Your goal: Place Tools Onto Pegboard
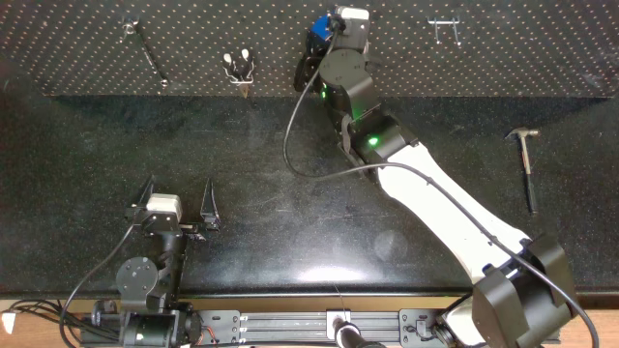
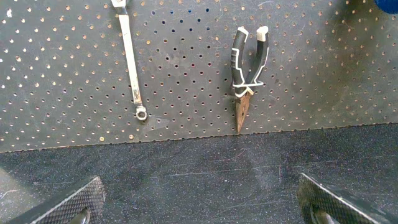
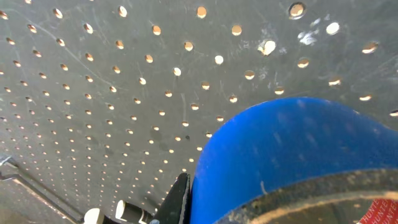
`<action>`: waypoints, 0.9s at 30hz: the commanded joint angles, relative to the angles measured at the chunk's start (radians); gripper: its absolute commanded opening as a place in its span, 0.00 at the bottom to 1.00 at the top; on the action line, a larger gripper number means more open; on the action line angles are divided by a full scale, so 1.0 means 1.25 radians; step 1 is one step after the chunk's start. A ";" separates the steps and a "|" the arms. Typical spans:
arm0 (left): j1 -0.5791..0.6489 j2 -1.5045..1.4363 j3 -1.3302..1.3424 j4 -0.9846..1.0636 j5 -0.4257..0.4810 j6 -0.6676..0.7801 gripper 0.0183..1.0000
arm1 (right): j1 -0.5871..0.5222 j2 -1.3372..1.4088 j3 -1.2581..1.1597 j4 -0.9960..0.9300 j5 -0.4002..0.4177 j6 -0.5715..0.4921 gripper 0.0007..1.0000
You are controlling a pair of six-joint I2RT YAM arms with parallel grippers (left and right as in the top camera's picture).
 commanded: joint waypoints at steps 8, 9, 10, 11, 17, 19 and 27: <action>-0.004 -0.007 -0.001 -0.006 -0.005 0.007 1.00 | -0.002 0.035 0.046 0.056 0.007 0.003 0.07; -0.004 -0.008 -0.001 -0.006 -0.005 0.007 1.00 | -0.002 0.035 0.046 0.056 0.007 0.003 0.08; -0.004 -0.007 -0.001 -0.006 -0.005 0.007 1.00 | -0.002 0.037 0.046 0.056 0.007 0.003 0.07; -0.004 -0.008 -0.001 -0.006 -0.005 0.007 0.99 | -0.002 0.037 0.046 0.056 0.007 0.003 0.07; -0.004 -0.008 -0.001 -0.006 -0.005 0.007 1.00 | -0.003 0.036 0.046 0.049 0.004 0.004 0.12; -0.004 -0.007 -0.001 -0.006 -0.005 0.007 1.00 | -0.003 0.031 0.047 0.033 0.001 0.004 0.34; -0.004 -0.008 -0.001 -0.006 -0.005 0.007 1.00 | -0.010 0.011 0.062 -0.016 -0.055 0.004 0.40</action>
